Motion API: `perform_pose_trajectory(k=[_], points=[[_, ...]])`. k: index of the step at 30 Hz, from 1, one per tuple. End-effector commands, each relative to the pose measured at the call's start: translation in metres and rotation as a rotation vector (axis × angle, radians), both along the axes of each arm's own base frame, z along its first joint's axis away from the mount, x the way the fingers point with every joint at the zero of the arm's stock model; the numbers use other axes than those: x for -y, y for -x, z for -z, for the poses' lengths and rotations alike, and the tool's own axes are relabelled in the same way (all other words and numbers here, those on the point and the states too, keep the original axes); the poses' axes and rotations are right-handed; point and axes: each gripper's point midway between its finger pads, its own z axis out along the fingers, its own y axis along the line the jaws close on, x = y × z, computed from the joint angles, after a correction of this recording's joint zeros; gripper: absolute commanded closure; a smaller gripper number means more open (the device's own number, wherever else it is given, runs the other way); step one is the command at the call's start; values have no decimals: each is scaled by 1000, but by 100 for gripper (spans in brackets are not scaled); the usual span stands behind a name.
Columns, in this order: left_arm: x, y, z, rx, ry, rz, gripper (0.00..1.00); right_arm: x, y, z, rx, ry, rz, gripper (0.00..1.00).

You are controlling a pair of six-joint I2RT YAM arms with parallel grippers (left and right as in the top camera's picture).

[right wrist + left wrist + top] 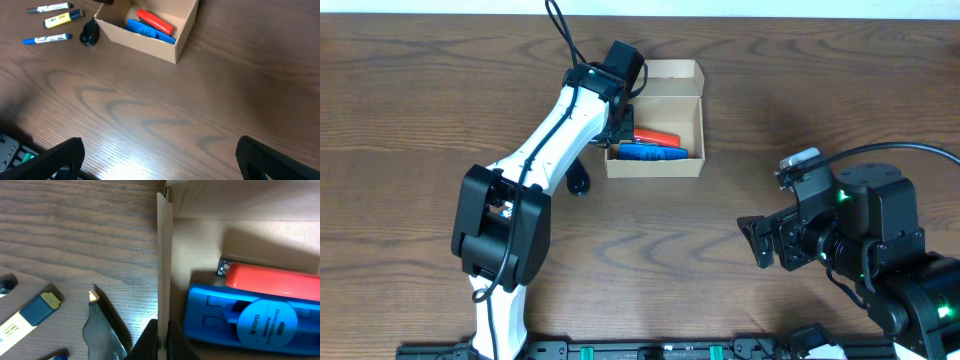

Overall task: Pack container
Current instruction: 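Open the left gripper and lift out of the box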

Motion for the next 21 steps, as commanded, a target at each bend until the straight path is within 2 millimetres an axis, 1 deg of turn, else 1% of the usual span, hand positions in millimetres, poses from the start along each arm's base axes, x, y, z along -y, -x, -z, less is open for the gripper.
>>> perform_pose_trajectory(k=[1,2,3,7,8,11,12,14,15,17,18,21], points=[[-8,1,5,-10,-33,-19,83,1,0,1,2,7,-7,1],[-6,1,5,-15,-21,-16,75,1,0,1,2,7,-7,1],[-4,2,5,-19,-12,-14,71,1,0,1,2,7,-7,1],[-2,2,0,-13,5,-12,60,1,0,1,2,7,-7,1],[-2,2,-4,-4,9,-11,52,1,0,1,2,7,-7,1],[-3,2,-32,49,30,-12,50,1,0,1,2,7,-7,1],[-4,2,-43,74,34,-14,44,1,0,1,2,7,-7,1],[-9,1,-64,128,28,-21,38,1,0,1,2,7,-7,1],[-13,1,-74,156,19,-28,32,1,0,1,2,7,-7,1],[-19,1,-92,203,13,-37,10,1,0,1,2,7,-7,1],[-20,1,-100,218,17,-28,5,1,0,1,2,7,-7,1],[-17,3,-116,254,34,50,5,1,0,1,2,7,-7,1]])
